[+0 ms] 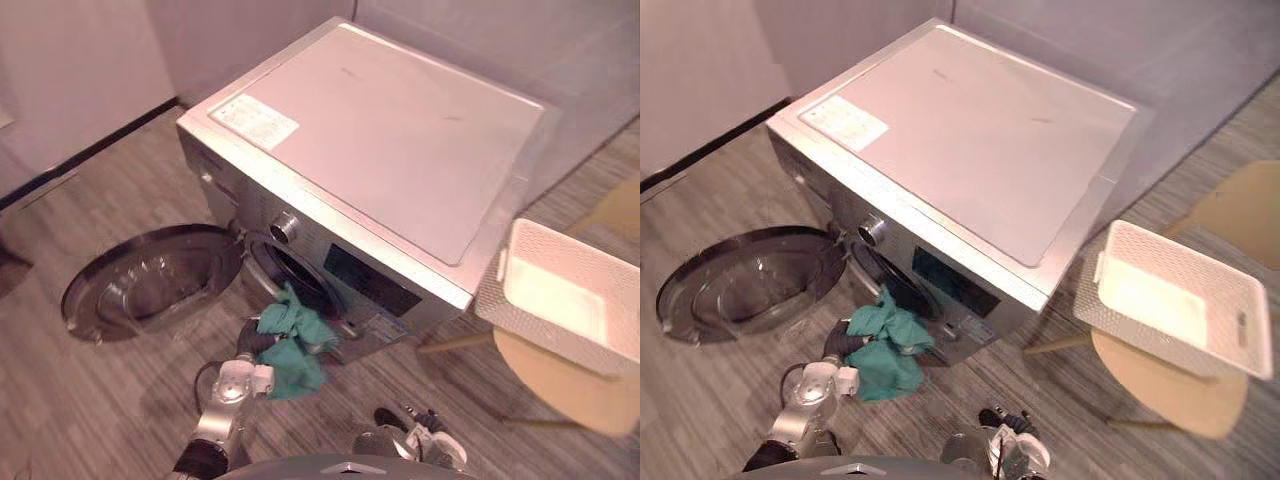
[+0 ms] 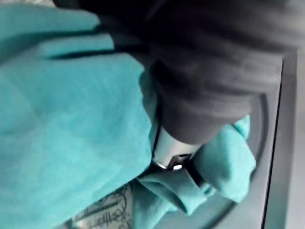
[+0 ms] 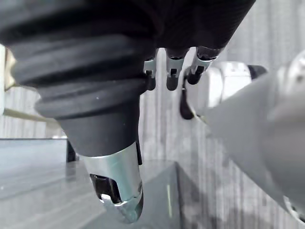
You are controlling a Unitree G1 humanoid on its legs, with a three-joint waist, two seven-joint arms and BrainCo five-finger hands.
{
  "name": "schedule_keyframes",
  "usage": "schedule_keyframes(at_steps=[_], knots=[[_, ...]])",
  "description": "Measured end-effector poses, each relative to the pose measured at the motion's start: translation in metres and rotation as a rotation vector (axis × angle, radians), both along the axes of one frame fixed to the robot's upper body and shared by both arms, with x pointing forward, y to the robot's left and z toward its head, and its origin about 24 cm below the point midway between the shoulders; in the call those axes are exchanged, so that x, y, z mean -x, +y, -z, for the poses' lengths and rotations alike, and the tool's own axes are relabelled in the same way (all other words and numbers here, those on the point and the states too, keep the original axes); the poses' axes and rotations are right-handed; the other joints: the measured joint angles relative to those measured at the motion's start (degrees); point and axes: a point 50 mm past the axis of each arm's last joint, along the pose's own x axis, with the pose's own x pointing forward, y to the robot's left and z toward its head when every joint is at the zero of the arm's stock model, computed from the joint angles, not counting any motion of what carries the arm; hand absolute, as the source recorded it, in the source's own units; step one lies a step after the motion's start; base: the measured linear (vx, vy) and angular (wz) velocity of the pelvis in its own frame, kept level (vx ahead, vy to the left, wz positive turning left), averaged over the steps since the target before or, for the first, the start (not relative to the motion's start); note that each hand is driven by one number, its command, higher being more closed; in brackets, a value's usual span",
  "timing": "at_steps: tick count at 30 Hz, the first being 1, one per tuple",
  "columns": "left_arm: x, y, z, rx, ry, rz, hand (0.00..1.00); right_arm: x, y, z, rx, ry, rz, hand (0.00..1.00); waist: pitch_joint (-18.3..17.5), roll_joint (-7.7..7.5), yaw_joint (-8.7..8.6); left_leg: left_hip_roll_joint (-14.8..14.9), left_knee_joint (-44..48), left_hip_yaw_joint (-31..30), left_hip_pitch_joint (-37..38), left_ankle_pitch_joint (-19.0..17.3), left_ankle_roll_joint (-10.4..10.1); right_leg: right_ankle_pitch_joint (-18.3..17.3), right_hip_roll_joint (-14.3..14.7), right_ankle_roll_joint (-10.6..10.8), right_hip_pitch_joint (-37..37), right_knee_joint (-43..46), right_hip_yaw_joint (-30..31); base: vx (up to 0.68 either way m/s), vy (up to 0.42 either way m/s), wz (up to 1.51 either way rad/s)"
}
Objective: Pick up the laundry basket with both hands and put the clothes into the washing machine.
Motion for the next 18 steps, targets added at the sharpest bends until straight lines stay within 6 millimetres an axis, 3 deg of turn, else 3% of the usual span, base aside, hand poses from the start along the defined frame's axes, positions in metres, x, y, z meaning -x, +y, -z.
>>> schedule_keyframes(at_steps=[1, 2, 3, 5, 6, 7, 8, 9, 10, 11, 13, 14, 15, 16, 18], knots=[[-0.002, 0.0, -0.002, -0.004, -0.009, 0.005, 1.0, 0.002, 0.0, 0.001, -0.002, 0.004, 0.008, 0.0, -0.9, 1.35, -0.3, 0.1, -1.4, 1.9, -0.5, 0.1, 1.3, 8.4, -0.2, -0.1, -1.3, -3.0, -2.2, -0.02, 0.455, -0.42], [-0.011, -0.001, -0.008, -0.01, -0.041, 0.016, 1.0, 0.006, -0.002, 0.001, -0.002, 0.008, 0.031, 0.0, -1.1, 2.53, -0.23, -0.6, -2.4, 3.2, -2.0, 0.8, 2.8, 14.0, -0.4, -0.9, -4.0, -4.3, -4.7, -0.02, 0.411, -0.21], [-0.017, 0.0, -0.012, -0.018, -0.062, 0.022, 1.0, 0.006, -0.002, 0.001, -0.005, 0.008, 0.038, 0.0, -1.6, 1.58, -0.37, -1.2, -2.7, 3.4, -2.9, 1.2, 3.6, 15.2, -0.4, -2.1, -5.1, -4.3, -5.9, -0.02, 0.36, 0.02], [-0.036, 0.009, -0.025, -0.065, -0.125, 0.041, 1.0, 0.008, -0.003, 0.001, -0.021, -0.005, 0.096, 0.0, -1.7, 1.5, -0.36, -2.5, -2.6, 3.4, -7.7, 1.8, 4.5, 22.1, -1.5, -10.1, -9.3, -6.1, -13.5, -0.06, 0.209, 0.12], [-0.039, 0.012, -0.028, -0.079, -0.134, 0.04, 1.0, 0.007, -0.004, 0.001, -0.02, -0.013, 0.102, 0.0, -1.7, 1.55, -0.09, -2.4, -2.7, 3.5, -8.5, 2.0, 4.9, 23.7, -1.5, -12.0, -10.3, -6.6, -15.9, -0.03, 0.164, -0.17], [-0.04, 0.021, -0.029, -0.107, -0.14, 0.02, 1.0, 0.006, -0.004, -0.001, -0.016, -0.022, 0.101, 0.0, -1.6, 1.64, 0.77, -2.1, -3.4, 4.5, -8.9, 2.2, 5.1, 25.2, -1.1, -13.7, -12.2, -6.5, -22.5, 0.04, 0.154, -0.51], [-0.039, 0.027, -0.027, -0.114, -0.13, -0.012, 1.0, 0.003, -0.005, -0.002, -0.012, -0.034, 0.095, 0.0, -1.5, 1.83, 1.61, -1.4, -4.0, 5.1, -8.2, 2.2, 5.3, 21.9, 0.8, -9.9, -13.3, -4.3, -26.6, 0.09, 0.09, -0.61], [-0.037, 0.029, -0.025, -0.114, -0.12, -0.022, 1.0, 0.003, -0.004, -0.002, -0.01, -0.035, 0.087, 0.0, -1.4, 1.87, 1.83, -0.9, -4.4, 5.3, -7.4, 2.1, 5.3, 18.1, 2.9, -5.5, -13.2, -2.2, -26.9, 0.15, 0.011, -0.84], [-0.031, 0.031, -0.02, -0.114, -0.094, -0.028, 1.0, 0.002, -0.002, -0.002, -0.019, -0.044, 0.086, 0.0, -1.5, 1.76, 2.94, -0.3, -5.0, 6.5, -4.8, 2.0, 5.6, 13.6, 5.1, -3.9, -13.5, 1.5, -29.5, 0.18, -0.066, -0.89], [-0.026, 0.027, -0.016, -0.106, -0.077, -0.023, 1.0, 0.002, -0.002, -0.003, -0.021, -0.061, 0.087, 0.0, -1.6, 1.78, 2.92, -0.3, -3.8, 6.4, -3.0, 2.0, 5.6, 12.1, 5.9, -5.6, -13.2, 3.5, -29.1, 0.21, -0.109, -0.91], [-0.025, 0.019, -0.015, -0.079, -0.073, -0.01, 1.0, 0.003, -0.005, -0.005, -0.008, -0.074, 0.076, 0.0, -2.1, 2.66, 2.69, -0.2, -2.2, 6.2, -2.6, 2.2, 6.8, 11.7, 6.0, -6.0, -11.9, 2.4, -29.7, 0.18, -0.11, -0.63], [-0.026, 0.013, -0.016, -0.061, -0.079, 0.006, 1.0, 0.004, -0.007, -0.005, -0.006, -0.071, 0.08, 0.0, -2.7, 3.18, 2.69, -0.2, -3.7, 6.2, -1.6, 2.2, 7.2, 10.8, 6.3, -7.6, -11.9, 1.5, -30.4, 0.34, -0.192, -0.83], [-0.028, 0.009, -0.021, -0.047, -0.105, 0.02, 1.0, 0.003, -0.003, -0.004, -0.017, -0.075, 0.079, 0.0, -3.1, 3.02, 2.86, -0.2, -7.5, 5.6, 0.8, 1.8, 6.7, 4.1, 8.8, -8.3, -12.5, 2.4, -27.8, 0.37, -0.223, -0.71], [-0.03, 0.009, -0.022, -0.051, -0.109, 0.024, 1.0, 0.002, -0.002, -0.004, -0.021, -0.078, 0.075, 0.0, -3.2, 2.59, 2.74, -0.2, -8.0, 5.7, 1.0, 1.5, 6.2, 2.5, 9.1, -10.2, -12.6, 2.2, -28.1, 0.34, -0.226, -0.72], [-0.032, 0.013, -0.021, -0.076, -0.097, 0.043, 1.0, -0.004, -0.003, -0.007, -0.015, -0.111, 0.059, 0.0, -2.9, 2.01, 1.39, 0.1, -2.3, 5.0, -1.8, 1.5, 6.2, 2.4, 8.3, -9.8, -11.8, -1.2, -26.4, 0.28, -0.196, -0.31]])
